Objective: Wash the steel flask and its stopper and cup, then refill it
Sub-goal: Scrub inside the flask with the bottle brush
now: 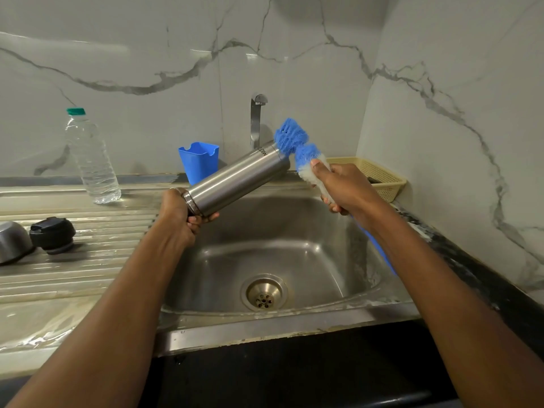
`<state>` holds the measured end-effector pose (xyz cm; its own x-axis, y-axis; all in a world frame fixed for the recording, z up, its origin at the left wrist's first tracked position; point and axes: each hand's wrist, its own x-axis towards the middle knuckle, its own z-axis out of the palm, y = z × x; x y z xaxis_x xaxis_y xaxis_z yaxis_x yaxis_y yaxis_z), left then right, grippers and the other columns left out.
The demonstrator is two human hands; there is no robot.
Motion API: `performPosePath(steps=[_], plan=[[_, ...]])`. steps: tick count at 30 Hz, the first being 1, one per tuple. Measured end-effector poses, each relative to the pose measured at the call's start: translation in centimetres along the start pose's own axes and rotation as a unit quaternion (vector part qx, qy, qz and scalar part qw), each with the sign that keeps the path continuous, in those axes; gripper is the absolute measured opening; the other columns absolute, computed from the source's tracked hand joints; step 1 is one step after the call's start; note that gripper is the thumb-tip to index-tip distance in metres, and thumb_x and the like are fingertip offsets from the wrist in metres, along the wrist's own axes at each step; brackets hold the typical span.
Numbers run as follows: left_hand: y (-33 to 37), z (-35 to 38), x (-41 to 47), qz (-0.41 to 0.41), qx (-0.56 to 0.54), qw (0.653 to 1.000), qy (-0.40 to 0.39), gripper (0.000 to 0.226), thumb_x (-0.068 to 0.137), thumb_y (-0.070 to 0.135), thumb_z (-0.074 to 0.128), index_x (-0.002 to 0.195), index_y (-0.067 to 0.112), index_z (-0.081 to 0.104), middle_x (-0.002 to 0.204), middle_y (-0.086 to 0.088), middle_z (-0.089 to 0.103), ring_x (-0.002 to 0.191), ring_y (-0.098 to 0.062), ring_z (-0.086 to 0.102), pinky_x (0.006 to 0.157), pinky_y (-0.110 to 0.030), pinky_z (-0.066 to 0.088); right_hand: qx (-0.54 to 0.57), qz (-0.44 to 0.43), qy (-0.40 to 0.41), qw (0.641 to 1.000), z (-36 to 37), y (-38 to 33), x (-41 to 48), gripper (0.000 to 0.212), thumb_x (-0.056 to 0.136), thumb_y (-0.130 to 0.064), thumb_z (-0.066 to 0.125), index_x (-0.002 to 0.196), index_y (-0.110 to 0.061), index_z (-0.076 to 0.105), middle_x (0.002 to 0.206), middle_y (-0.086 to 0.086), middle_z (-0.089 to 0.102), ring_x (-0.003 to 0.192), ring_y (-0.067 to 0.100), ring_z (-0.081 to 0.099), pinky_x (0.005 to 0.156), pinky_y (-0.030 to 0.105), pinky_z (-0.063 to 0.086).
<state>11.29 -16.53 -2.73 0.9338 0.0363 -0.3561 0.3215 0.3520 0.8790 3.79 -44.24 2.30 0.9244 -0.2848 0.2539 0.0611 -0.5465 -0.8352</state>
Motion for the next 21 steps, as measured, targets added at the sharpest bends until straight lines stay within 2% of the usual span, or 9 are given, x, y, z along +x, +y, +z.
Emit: performPosePath(steps=[7,14,18,21], plan=[[-0.1,0.3,0.7,0.009,0.036,0.999,0.0,0.036,0.097,0.032,0.029,0.099,0.012,0.06,0.079,-0.028,0.065,0.021,-0.008,0.031,0.027,-0.011,0.016,0.058,0.046,-0.016,0.997,0.4,1.1,1.0,0.058,0.1,-0.057,0.049,0.104,-0.003,0.067,0.062,0.004,0.06,0.039,0.011,0.046,0.041,0.02,0.036],[-0.3,0.2,1.5,0.026,0.044,0.999,0.011,0.034,0.096,0.033,0.032,0.097,0.012,0.058,0.057,-0.022,0.066,0.027,-0.011,0.043,0.027,-0.011,0.015,0.074,0.08,-0.028,0.994,0.4,1.6,1.0,0.056,0.101,-0.054,0.05,0.105,-0.002,0.07,0.058,0.001,0.056,0.035,0.009,0.043,0.037,0.015,0.032],[-0.2,0.1,1.4,0.018,0.054,0.998,0.004,0.035,0.096,0.034,0.031,0.097,0.013,0.059,0.063,-0.027,0.067,0.024,-0.008,0.031,0.027,-0.012,0.017,0.054,0.089,-0.04,0.994,0.4,1.8,1.0,0.057,0.102,-0.053,0.049,0.105,-0.001,0.07,0.058,0.001,0.057,0.036,0.009,0.043,0.037,0.016,0.032],[-0.2,0.1,1.0,0.018,0.047,0.999,0.002,0.038,0.098,0.034,0.03,0.097,0.012,0.06,0.072,-0.029,0.068,0.022,-0.008,0.03,0.026,-0.012,0.018,0.041,0.088,-0.053,0.994,0.2,1.9,0.8,0.056,0.103,-0.052,0.048,0.107,-0.001,0.069,0.06,0.002,0.057,0.036,0.009,0.043,0.037,0.017,0.031]])
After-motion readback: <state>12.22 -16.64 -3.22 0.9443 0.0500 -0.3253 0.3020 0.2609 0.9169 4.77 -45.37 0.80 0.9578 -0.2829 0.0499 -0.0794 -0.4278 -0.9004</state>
